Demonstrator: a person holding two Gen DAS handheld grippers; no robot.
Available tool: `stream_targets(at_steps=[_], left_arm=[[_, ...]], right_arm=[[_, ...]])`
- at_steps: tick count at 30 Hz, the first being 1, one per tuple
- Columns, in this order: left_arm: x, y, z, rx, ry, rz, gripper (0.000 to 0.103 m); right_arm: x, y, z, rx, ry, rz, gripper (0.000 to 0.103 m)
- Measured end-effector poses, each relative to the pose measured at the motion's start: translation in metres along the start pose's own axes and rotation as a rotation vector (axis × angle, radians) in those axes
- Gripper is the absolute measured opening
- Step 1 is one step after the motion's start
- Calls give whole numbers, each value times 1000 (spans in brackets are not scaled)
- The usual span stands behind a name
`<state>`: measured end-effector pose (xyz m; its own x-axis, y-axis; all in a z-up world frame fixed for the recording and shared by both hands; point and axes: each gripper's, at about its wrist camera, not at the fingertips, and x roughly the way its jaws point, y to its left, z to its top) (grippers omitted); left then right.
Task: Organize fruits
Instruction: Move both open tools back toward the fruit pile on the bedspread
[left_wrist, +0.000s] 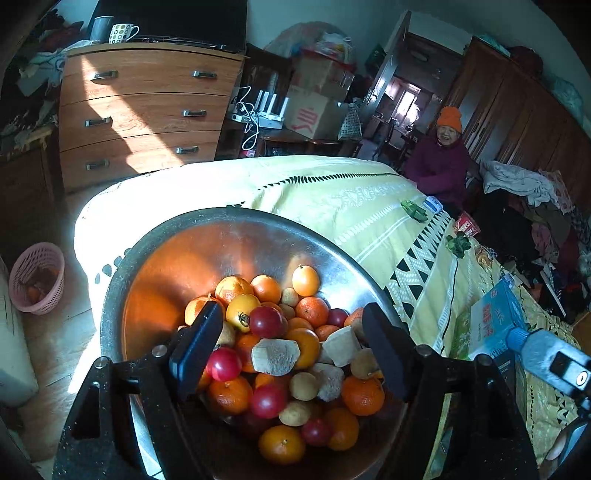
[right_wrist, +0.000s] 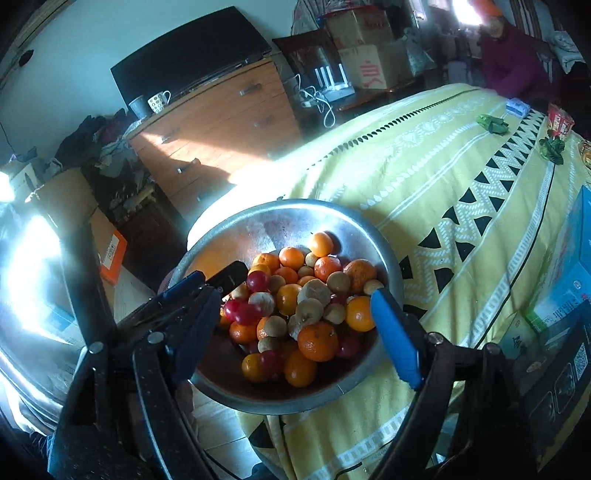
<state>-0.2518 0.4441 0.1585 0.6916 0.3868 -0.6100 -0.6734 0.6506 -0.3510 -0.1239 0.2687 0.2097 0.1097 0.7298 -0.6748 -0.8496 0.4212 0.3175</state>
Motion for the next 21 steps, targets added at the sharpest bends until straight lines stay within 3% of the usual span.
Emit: stream_targets(at_steps=[4, 8, 11, 14, 17, 21], left_arm=[[-10, -12, -1, 10, -9, -18, 79], [-20, -34, -7, 33, -13, -55, 79], [-27, -58, -15, 71, -11, -92, 79], [-34, -90, -29, 124, 3, -144, 79], [-42, -126, -47, 184, 16, -202, 79], [-52, -171, -68, 269, 34, -269, 79]], right_arm=[[-39, -6, -7, 23, -85, -31, 85], [-101, -28, -12, 72, -228, -108, 85], [-152, -46, -20, 94, -337, -207, 88], [-193, -65, -39, 105, -412, -350, 102], [-205, -87, -64, 94, -364, -548, 102], [-212, -117, -103, 130, -281, -699, 102]])
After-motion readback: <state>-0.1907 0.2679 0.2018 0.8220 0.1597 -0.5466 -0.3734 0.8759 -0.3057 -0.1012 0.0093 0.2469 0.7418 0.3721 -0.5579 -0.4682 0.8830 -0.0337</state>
